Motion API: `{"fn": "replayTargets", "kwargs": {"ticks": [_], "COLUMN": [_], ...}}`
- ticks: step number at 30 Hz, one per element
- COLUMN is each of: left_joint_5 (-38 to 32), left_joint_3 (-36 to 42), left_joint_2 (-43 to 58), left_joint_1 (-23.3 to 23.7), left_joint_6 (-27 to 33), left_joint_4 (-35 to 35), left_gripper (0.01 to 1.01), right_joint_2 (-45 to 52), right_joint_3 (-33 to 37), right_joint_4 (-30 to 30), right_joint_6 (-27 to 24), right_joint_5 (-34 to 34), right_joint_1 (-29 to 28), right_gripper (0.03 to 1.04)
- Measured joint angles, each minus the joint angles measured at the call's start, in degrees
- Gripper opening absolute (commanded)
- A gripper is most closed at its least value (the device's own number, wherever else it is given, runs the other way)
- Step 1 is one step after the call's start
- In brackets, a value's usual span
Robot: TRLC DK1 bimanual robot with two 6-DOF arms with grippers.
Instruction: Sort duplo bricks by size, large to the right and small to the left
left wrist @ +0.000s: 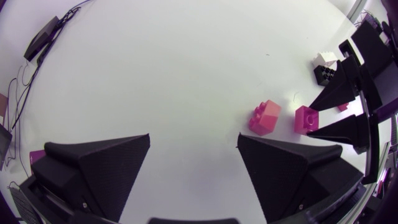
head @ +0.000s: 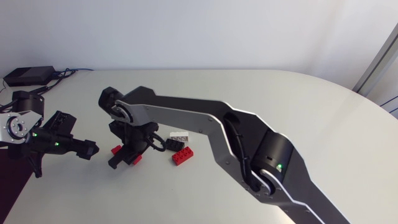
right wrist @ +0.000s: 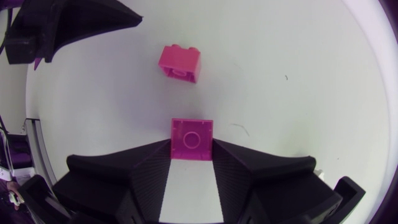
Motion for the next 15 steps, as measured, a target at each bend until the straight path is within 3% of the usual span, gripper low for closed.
{"fn": "replayTargets", "kwargs": {"ticks": [4,9,15], "left_joint_5": [0.00,0.00,0.00], "left_joint_3": [-0.09,-0.11,-0.11], "left_joint_2": [0.00,-0.09,-0.96], "left_joint_1": [-0.11,-1.25,-4.50], "left_joint_6": [-0.02,-0.17,-1.11], "left_joint_4": [0.02,0.00,0.00], "left_gripper": [0.979,0.979,0.979], "right_joint_2": [0.22,-0.57,-9.94], "right_joint_3": [-0.02,-1.51,-14.93], "right_joint_4": [-1.18,-0.98,2.71], "right_joint_6": [0.02,0.02,0.02], "right_joint_5": [-0.02,0.00,0.31], "right_joint_1": [0.11,0.09,-0.52], "right_gripper": [1.00,1.00,1.00]}}
